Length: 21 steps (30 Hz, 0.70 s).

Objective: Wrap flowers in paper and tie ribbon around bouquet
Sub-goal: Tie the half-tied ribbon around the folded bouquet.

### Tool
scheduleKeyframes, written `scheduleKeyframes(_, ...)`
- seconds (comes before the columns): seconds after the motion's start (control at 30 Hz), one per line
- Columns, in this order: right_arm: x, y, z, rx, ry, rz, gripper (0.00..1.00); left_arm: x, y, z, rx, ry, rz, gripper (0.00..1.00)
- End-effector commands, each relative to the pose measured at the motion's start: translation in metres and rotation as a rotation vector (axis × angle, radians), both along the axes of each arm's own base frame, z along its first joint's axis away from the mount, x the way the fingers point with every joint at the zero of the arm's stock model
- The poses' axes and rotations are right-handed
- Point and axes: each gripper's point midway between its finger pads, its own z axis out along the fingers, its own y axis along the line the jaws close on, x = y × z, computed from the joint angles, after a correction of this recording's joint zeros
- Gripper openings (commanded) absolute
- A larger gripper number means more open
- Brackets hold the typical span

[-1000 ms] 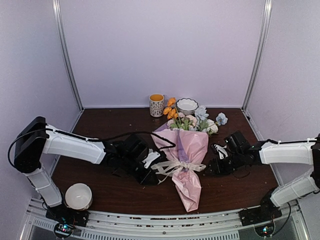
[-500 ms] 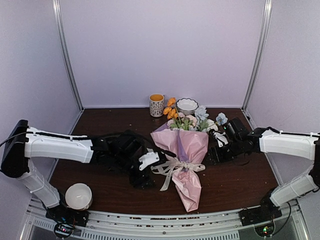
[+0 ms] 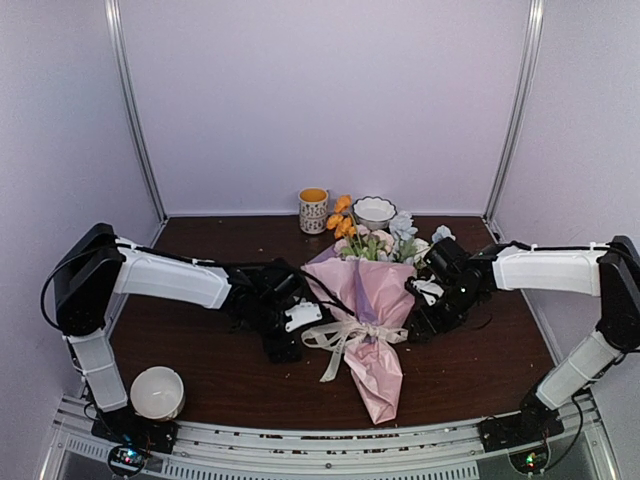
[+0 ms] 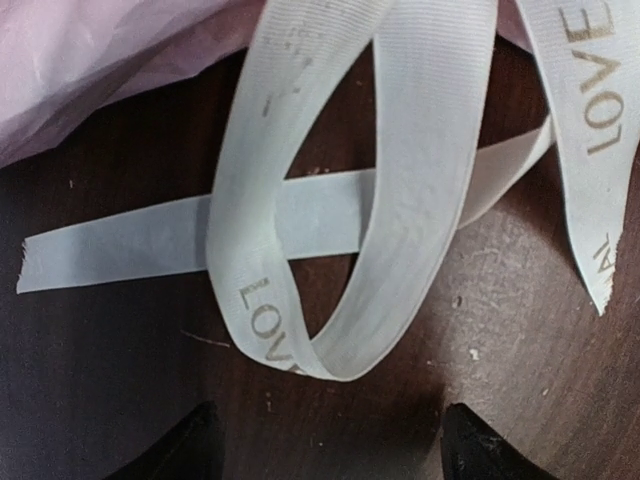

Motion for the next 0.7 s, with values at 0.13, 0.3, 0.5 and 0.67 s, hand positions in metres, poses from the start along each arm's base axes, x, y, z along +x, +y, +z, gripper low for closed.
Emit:
scheduleKeyframes(0.13,0.001,0.02,-0.005,0.01,0.028,0.109,0.76,0.016,-0.028,0.012,-0.11,-0.04,-0.04,0.76)
scheduleKeyframes(0.3,0.005,0.039,-0.006,0.09,0.032,0.144,0.72,0.016,-0.035,0.008,-0.137,-0.03,-0.057,0.75)
scheduleKeyframes(0.5,0.006,0.048,-0.01,0.124,0.054,0.172,0.65,0.018,-0.037,0.014,-0.158,-0.049,-0.055,0.46)
scheduleKeyframes(0.67,0.002,0.053,-0.01,0.155,0.069,0.185,0.57,0.015,-0.038,0.013,-0.17,-0.035,-0.064,0.16)
